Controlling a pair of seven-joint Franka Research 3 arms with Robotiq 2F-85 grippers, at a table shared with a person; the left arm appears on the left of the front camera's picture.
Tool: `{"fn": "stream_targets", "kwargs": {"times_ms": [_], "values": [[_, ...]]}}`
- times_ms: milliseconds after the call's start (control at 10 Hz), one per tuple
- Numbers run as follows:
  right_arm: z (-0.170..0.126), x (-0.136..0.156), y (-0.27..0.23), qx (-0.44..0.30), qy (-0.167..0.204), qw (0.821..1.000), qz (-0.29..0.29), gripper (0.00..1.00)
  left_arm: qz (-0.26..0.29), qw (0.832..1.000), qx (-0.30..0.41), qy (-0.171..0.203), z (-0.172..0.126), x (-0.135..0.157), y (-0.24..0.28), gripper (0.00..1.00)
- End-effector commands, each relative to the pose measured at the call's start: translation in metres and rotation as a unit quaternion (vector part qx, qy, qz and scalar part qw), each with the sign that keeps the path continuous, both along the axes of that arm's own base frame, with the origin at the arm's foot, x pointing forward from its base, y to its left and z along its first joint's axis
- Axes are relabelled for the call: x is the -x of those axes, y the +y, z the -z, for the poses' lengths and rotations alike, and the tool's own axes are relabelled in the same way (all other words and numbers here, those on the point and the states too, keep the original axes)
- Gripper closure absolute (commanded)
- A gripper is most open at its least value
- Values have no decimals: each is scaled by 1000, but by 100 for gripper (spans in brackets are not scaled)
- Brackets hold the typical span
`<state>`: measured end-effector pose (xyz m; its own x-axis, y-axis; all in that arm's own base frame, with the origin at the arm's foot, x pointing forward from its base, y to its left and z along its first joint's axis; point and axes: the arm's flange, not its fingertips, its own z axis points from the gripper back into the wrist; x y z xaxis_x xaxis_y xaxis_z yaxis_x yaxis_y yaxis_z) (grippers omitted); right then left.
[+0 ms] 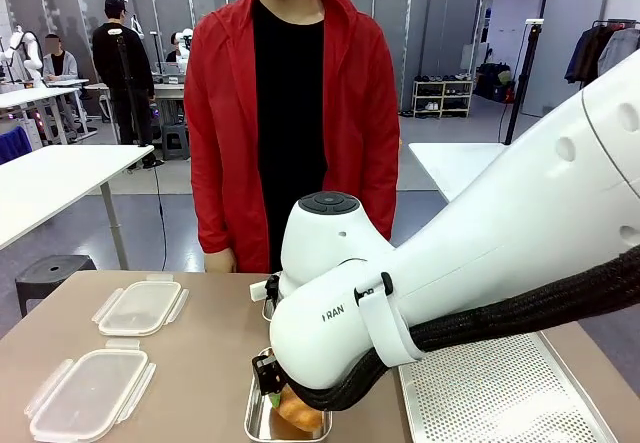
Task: Place the bread into the airtight container.
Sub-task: Pick up a Butter Roll and place it into an empty Airtight Container.
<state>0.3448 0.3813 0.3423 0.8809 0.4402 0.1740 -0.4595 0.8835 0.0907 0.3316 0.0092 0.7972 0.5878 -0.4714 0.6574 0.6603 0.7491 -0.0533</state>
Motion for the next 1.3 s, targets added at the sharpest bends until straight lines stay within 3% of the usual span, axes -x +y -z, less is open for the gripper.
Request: {"fn": "stream_targets", "kwargs": {"times_ms": [0, 1200], "values": [[-3, -5, 2, -12, -1, 1000, 1, 0, 6, 1000, 3, -1, -1, 2, -1, 0], [-1, 0, 0, -1, 1, 1000, 1, 0, 6, 1000, 3, -1, -1, 2, -1, 0]]}}
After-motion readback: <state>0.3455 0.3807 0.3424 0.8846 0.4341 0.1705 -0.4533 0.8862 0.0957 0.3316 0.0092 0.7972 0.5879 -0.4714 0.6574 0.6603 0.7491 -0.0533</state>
